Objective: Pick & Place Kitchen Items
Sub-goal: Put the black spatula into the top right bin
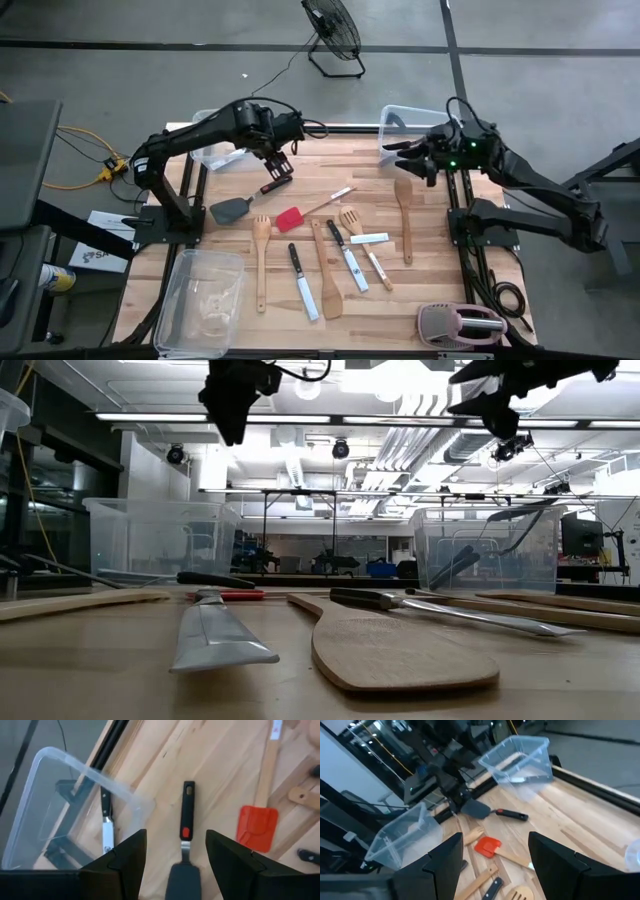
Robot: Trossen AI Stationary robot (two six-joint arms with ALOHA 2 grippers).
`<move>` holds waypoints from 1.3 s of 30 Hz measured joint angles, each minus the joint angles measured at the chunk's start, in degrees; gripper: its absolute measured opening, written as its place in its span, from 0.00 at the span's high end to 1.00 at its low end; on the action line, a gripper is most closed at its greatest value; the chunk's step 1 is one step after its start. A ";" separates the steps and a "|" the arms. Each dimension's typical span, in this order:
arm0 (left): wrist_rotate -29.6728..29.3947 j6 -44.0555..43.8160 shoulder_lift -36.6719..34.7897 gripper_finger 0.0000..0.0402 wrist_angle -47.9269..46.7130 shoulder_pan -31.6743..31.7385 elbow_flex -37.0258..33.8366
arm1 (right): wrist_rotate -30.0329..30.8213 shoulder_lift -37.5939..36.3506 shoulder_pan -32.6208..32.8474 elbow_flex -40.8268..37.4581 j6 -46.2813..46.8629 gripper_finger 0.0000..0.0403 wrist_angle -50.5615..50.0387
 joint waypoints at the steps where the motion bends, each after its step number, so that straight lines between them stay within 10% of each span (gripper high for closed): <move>1: 0.43 -0.03 0.00 0.51 0.60 0.00 0.00 | 0.01 -0.66 -0.01 0.00 0.00 0.46 0.04; 9: 4.51 0.69 -0.10 0.51 6.94 -0.02 -0.88 | 1.09 -3.43 0.01 0.00 0.03 0.46 -0.34; 21: 11.62 -4.51 -2.07 0.51 24.19 -3.67 -23.83 | 1.56 -4.23 -0.02 0.00 0.09 0.46 -2.90; 39: 4.62 -21.59 -5.03 0.51 31.67 -5.59 -47.23 | 1.54 -4.20 -0.01 0.00 0.09 0.46 -3.49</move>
